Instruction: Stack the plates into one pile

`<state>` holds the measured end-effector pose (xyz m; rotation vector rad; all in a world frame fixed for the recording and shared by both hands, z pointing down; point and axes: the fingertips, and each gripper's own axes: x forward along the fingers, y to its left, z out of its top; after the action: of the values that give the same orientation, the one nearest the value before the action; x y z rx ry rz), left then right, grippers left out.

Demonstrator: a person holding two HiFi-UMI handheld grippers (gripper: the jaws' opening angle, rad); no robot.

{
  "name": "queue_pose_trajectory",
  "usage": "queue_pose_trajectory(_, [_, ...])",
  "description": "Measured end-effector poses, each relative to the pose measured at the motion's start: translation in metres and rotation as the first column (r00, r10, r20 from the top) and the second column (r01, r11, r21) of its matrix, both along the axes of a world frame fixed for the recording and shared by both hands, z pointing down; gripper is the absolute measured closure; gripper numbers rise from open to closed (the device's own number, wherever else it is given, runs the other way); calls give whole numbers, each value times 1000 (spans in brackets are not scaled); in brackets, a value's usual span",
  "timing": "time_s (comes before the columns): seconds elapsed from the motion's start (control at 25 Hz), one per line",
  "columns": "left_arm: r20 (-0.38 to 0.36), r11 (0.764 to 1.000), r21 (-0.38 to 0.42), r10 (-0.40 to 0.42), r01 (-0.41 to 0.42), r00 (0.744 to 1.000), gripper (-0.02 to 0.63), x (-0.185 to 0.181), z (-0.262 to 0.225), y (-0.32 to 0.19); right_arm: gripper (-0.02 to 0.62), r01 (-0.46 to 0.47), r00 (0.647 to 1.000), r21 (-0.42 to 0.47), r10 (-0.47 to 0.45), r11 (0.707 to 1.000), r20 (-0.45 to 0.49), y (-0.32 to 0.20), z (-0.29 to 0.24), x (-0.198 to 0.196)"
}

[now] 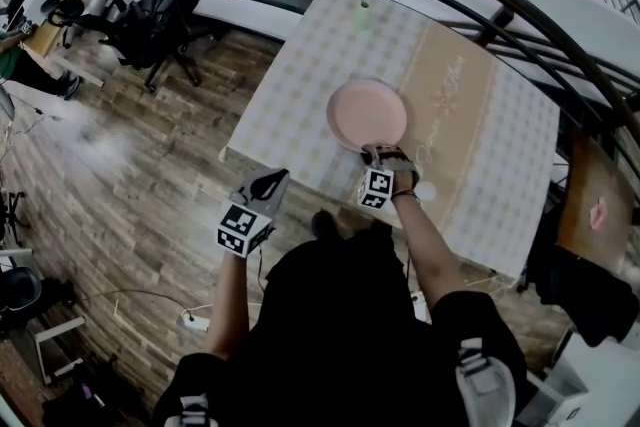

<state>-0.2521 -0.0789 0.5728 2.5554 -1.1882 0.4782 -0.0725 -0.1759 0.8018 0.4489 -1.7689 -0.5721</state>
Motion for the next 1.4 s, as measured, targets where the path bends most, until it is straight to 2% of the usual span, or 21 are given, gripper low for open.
queue_pose_trajectory(0.28, [-3,1000,7,13,-13,1000,606,8,-3,-2,480,-15,999,-34,16,999,28,1,-2,3])
queue_pose_trajectory(0.52, [-2,1000,10,16,-16,1000,604,15,-4,0,480,-22,999,-46,23,999,33,8,-1,12])
queue_pose_trajectory(0.72, [-1,1000,12,10,-10,1000,606,21,-8,4,481,-65,995,-83,71,994,76,11,-4,19])
queue_pose_trajectory(0.84, [-2,1000,14,3,-3,1000,604,27,-9,4,493,-91,989,-109,102,990,107,12,-7,28])
queue_pose_trajectory(1.2, [-7,1000,12,2,-2,1000,604,64,-14,6,595,-162,972,-160,185,974,143,10,-16,73])
queue_pose_trajectory(1.4, [-8,1000,18,4,-4,1000,604,90,-20,2,597,-182,957,-221,224,958,182,14,-23,97])
